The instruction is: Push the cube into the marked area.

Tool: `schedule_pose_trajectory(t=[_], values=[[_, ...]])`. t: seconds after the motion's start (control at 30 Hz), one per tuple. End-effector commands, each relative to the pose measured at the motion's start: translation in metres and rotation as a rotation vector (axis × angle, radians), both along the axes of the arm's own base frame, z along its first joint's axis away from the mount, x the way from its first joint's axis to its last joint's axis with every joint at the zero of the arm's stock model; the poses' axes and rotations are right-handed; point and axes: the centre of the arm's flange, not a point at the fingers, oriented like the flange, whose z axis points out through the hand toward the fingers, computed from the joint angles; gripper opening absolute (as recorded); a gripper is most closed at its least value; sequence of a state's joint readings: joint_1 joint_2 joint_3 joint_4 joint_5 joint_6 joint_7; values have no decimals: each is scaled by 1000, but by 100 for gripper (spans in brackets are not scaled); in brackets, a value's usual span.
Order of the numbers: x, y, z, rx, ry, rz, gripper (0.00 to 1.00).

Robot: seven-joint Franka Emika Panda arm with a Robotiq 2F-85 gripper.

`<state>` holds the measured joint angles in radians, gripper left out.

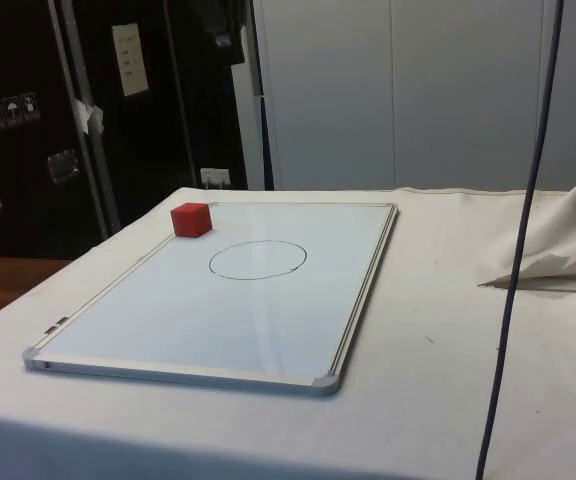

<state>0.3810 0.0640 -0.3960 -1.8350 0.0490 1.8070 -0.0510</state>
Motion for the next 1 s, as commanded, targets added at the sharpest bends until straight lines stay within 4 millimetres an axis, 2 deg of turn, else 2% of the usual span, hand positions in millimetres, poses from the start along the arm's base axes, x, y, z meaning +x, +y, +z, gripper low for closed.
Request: schedule_pose_trajectory(t=[0.0,0.13,0.27,0.37,0.63,0.67,0.8,0.97], values=[[0,0,-1,0,1,1,14],[1,-9,0,-1,-8,-1,0],[3,-28,-2,4,-21,-2,0],[3,-34,-3,0,-21,-2,0],[14,-61,-19,13,-58,-3,0],[12,-58,-17,6,-51,-2,0],[25,-68,-27,12,-86,3,0],[30,-70,-33,2,-97,9,0]])
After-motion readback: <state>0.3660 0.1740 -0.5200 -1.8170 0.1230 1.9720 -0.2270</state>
